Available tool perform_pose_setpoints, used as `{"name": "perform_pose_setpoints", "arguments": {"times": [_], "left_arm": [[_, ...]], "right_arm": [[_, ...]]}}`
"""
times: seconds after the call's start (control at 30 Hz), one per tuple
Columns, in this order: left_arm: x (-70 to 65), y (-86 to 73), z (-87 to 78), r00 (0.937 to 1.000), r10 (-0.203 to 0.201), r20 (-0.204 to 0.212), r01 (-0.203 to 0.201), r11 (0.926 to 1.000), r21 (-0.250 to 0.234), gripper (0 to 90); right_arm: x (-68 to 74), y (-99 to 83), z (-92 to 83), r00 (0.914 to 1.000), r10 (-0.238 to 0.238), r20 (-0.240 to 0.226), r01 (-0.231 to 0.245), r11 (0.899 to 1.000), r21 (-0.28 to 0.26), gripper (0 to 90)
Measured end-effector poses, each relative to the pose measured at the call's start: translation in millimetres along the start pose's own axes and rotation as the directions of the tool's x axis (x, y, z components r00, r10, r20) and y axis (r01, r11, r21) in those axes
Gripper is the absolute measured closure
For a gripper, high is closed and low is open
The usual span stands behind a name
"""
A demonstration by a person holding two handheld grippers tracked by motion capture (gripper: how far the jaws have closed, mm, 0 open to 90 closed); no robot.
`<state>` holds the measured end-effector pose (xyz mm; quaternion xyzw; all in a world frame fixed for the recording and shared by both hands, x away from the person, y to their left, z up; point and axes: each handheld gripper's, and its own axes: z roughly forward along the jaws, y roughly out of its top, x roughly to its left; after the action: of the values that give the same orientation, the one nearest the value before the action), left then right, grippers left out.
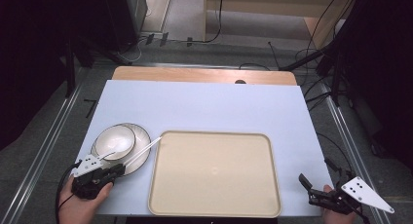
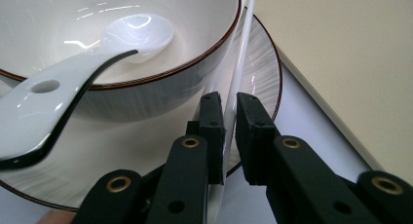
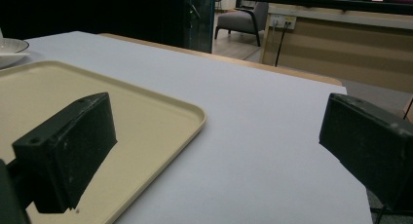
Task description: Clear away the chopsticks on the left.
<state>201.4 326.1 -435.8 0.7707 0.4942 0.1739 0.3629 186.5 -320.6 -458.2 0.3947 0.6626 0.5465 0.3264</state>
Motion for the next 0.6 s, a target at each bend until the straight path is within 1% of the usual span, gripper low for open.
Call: {"name": "perform_pose_setpoints", "arguments": {"times": [0.2,0.23,0.4,0.43,0.5,0.6], "left_arm": [[-0.3,1.1,2.7,0.9999,0.014,0.008,-0.014,0.9997,0.021,81.3],[-1.0,1.9,3.0,0.9997,0.025,0.008,-0.025,0.9993,0.028,81.5],[-1.7,3.1,4.3,0.9991,0.040,0.017,-0.041,0.9984,0.039,82.6],[-2.6,3.6,5.0,0.9982,0.055,0.024,-0.056,0.9976,0.039,84.7],[-2.7,4.1,5.1,0.9981,0.056,0.024,-0.057,0.9974,0.043,85.2],[-1.6,4.3,5.6,0.9976,0.060,0.035,-0.061,0.9972,0.042,85.7]], "right_arm": [[-0.1,-0.1,-0.3,1.0000,0.003,0.000,-0.003,1.000,0.001,0.2],[-0.4,-0.1,-0.1,1.0000,0.000,0.001,0.000,1.000,-0.001,0.2],[-0.7,-0.2,-0.2,1.0000,0.000,0.001,0.000,1.000,-0.001,0.2],[-0.7,-0.2,-0.4,1.0000,0.000,0.001,0.000,1.000,-0.002,0.2],[-0.8,-0.1,-0.4,1.0000,0.000,0.001,0.000,1.000,-0.002,0.2],[-0.6,0.0,-0.5,1.0000,0.000,0.001,0.000,1.000,-0.002,0.2]]}}
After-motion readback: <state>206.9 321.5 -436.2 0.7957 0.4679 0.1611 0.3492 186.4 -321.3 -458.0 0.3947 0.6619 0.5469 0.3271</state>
